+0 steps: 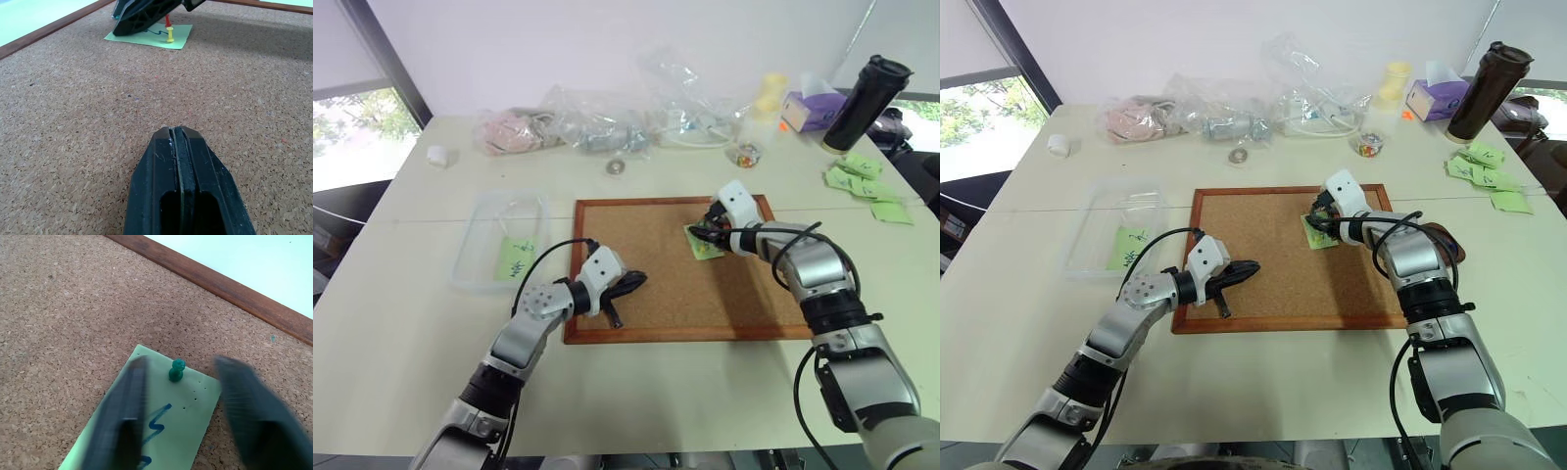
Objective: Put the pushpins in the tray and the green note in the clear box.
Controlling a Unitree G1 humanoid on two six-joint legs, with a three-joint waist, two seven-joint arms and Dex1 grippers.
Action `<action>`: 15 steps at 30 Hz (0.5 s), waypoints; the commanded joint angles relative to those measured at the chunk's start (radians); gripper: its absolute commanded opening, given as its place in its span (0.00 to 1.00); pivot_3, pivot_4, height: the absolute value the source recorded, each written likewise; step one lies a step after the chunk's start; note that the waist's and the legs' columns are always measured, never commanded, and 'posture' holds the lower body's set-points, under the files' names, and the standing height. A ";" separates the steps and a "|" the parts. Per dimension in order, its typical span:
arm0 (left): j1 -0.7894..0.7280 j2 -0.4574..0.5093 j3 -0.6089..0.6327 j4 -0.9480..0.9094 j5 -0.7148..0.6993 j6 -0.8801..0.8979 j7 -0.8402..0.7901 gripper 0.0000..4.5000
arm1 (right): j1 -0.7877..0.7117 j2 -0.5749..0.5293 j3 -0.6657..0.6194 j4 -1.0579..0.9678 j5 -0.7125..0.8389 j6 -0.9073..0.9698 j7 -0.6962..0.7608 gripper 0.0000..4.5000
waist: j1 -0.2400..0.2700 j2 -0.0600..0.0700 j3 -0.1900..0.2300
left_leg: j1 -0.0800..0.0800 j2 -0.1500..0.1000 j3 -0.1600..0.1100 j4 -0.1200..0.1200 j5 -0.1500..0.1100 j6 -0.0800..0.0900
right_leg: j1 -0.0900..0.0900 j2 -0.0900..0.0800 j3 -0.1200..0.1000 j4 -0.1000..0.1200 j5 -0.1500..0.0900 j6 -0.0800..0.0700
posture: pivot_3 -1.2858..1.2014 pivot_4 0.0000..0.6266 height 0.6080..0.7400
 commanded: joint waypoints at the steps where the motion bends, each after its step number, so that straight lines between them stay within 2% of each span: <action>1: 0.010 -0.001 -0.002 -0.006 0.019 0.016 0.010 0.00 | -0.010 0.012 -0.025 -0.005 -0.009 -0.014 0.000 0.01 | 0.000 0.000 0.000 | 0.000 0.000 0.000 0.000 0.000 0.000 | 0.000 0.000 0.000 0.000 0.000 0.000 | 0.52 0.24 0.93; 7: 0.015 -0.003 -0.004 -0.013 0.023 0.020 0.007 0.00 | 0.005 0.003 -0.034 -0.060 -0.011 -0.001 0.011 0.01 | 0.000 0.000 0.000 | 0.000 0.000 0.000 0.000 0.000 0.000 | 0.000 0.000 0.000 0.000 0.000 0.000 | 0.52 0.24 0.93; 15: 0.022 -0.002 -0.011 -0.022 0.026 0.040 -0.002 0.00 | 0.018 -0.100 -0.235 -0.376 0.112 0.235 -0.014 0.01 | 0.002 0.000 0.000 | -0.002 0.000 0.000 0.000 0.000 0.000 | -0.002 0.000 0.000 0.000 0.000 0.000 | 0.52 0.24 0.93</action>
